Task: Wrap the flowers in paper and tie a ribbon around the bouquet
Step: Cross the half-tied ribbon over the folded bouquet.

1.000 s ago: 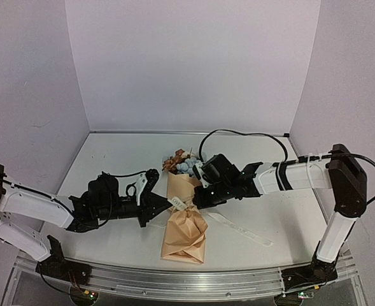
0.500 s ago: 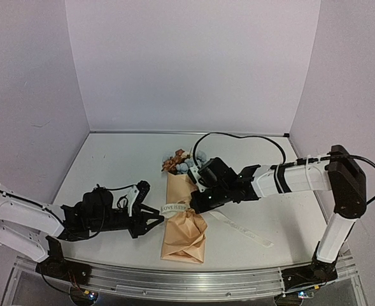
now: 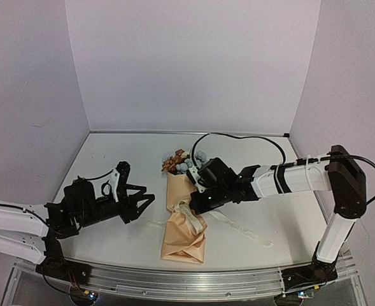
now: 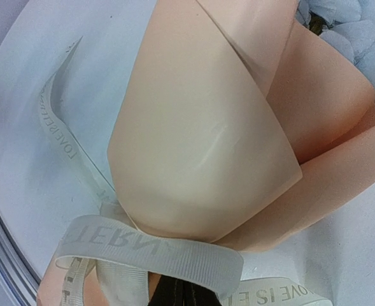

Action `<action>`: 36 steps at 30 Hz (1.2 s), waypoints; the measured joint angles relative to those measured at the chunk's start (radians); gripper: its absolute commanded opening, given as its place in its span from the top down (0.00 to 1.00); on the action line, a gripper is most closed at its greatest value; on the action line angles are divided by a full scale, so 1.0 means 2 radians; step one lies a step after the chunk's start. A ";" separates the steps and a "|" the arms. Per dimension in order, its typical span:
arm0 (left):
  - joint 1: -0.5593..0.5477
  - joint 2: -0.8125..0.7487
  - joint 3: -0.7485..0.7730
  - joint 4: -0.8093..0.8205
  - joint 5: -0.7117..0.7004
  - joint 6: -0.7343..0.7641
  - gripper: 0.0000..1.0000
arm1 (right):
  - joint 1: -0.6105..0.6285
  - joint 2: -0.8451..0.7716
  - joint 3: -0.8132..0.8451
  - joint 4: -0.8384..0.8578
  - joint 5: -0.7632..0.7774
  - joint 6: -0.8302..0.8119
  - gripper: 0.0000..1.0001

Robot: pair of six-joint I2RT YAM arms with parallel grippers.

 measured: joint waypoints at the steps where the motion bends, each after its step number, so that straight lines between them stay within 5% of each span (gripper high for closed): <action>1: 0.009 0.019 0.016 -0.007 -0.001 0.006 0.55 | 0.000 0.000 0.000 0.000 -0.001 -0.001 1.00; 8: 0.070 0.192 0.143 -0.041 0.048 0.046 0.78 | 0.001 0.000 0.000 0.015 -0.008 -0.003 1.00; 14: 0.077 0.277 0.197 -0.087 0.095 0.072 0.84 | 0.001 0.000 -0.004 0.048 -0.013 -0.008 1.00; 36: 0.078 0.343 0.266 -0.174 0.178 0.138 0.92 | 0.001 0.000 -0.023 0.090 -0.034 -0.017 1.00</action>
